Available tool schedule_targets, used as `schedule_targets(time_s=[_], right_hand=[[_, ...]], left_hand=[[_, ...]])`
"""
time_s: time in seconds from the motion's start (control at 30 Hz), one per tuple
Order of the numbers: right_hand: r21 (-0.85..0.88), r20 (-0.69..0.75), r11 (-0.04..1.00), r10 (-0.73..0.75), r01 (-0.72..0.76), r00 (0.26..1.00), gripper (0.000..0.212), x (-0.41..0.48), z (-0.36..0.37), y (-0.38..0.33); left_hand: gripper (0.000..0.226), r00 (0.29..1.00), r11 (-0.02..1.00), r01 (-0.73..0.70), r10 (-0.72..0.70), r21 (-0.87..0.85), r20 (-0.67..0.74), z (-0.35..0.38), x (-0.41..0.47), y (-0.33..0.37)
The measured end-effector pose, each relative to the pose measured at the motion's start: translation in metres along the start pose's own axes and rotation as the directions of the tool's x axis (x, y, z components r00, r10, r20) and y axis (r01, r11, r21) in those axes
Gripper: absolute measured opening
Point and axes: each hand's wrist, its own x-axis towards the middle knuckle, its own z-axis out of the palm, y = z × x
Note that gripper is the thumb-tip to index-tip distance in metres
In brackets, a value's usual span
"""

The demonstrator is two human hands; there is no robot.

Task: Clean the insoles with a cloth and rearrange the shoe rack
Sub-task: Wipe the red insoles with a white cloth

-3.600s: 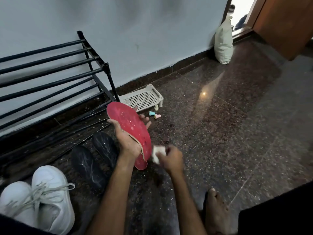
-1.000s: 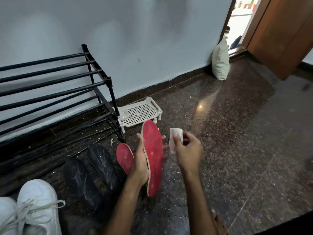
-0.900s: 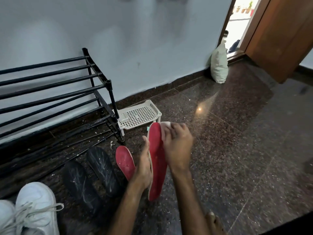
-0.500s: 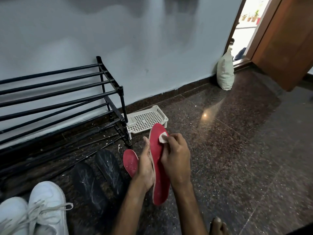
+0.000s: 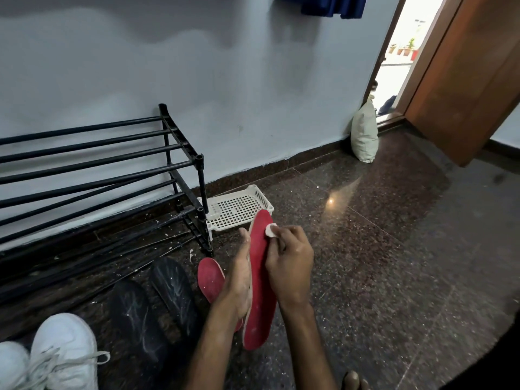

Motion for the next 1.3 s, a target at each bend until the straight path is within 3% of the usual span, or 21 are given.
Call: schedule_targets(time_s=[0.07,0.2,0.27,0.37,0.47,0.53,0.7,0.77,0.87,0.97,1.1,1.2,1.23,1.3], right_hand=[[0.024,-0.032,1.000,0.007,-0.006,0.999,0.020,0.011,-0.001,-0.009],[0.154,0.183,0.975,-0.188,0.161,0.965,0.021,0.015,-0.006,-0.021],[0.172,0.242,0.965,-0.235,0.197,0.941,0.021,0.007,-0.010,-0.013],[0.079,0.198,0.983,-0.176,0.163,0.964,0.021,-0.002,-0.012,0.003],[-0.041,0.041,0.997,-0.062,0.063,0.997,0.019,0.009,-0.010,0.001],[-0.036,0.024,0.997,-0.068,0.068,0.997,0.022,0.021,-0.008,-0.005],[0.177,0.372,0.955,-0.288,0.237,0.882,0.024,0.007,-0.008,-0.012],[0.166,0.383,0.967,-0.242,0.191,0.892,0.019,-0.002,-0.010,-0.005],[-0.012,0.182,0.997,-0.077,0.080,0.980,0.019,0.000,-0.009,-0.002],[-0.025,0.047,0.998,-0.055,0.056,0.997,0.021,0.016,-0.001,-0.016],[0.145,0.303,0.974,-0.210,0.173,0.929,0.022,0.018,-0.003,-0.028],[0.164,0.516,0.984,-0.148,0.073,0.844,0.013,0.015,-0.019,-0.024],[0.158,0.504,0.987,-0.097,0.019,0.858,0.011,0.016,-0.025,-0.022],[0.216,0.338,0.961,0.096,-0.176,0.936,0.013,0.022,-0.039,-0.017]], left_hand=[[0.070,1.000,1.000,0.014,-0.015,0.014,0.015,0.008,-0.003,-0.003],[0.055,1.000,0.997,-0.027,0.027,-0.078,-0.006,0.006,-0.004,0.001],[0.058,1.000,0.994,-0.009,0.008,-0.111,-0.012,0.000,-0.003,0.004],[0.075,0.997,0.992,0.059,-0.053,-0.111,0.056,-0.006,-0.005,0.005],[0.074,0.994,0.993,0.086,-0.079,-0.085,0.079,-0.003,-0.009,0.000],[0.073,0.995,0.992,0.087,-0.082,-0.093,0.054,0.000,-0.010,-0.004],[0.070,1.000,0.968,-0.021,0.019,-0.250,-0.014,-0.011,-0.002,0.007],[0.077,1.000,0.970,-0.016,0.018,-0.243,0.004,-0.016,-0.001,0.011],[0.080,1.000,0.983,0.026,-0.025,-0.181,0.008,-0.016,-0.004,0.008],[0.076,0.999,0.985,0.044,-0.041,-0.167,0.017,-0.005,-0.006,0.002],[0.074,1.000,0.966,-0.025,0.023,-0.257,-0.012,-0.010,-0.002,0.009],[0.081,0.998,0.962,-0.061,0.063,-0.267,0.000,-0.018,-0.001,0.017],[0.082,0.998,0.963,-0.056,0.063,-0.262,0.021,-0.019,-0.001,0.018],[0.085,0.996,0.970,-0.033,0.051,-0.240,0.069,-0.018,-0.003,0.017]])
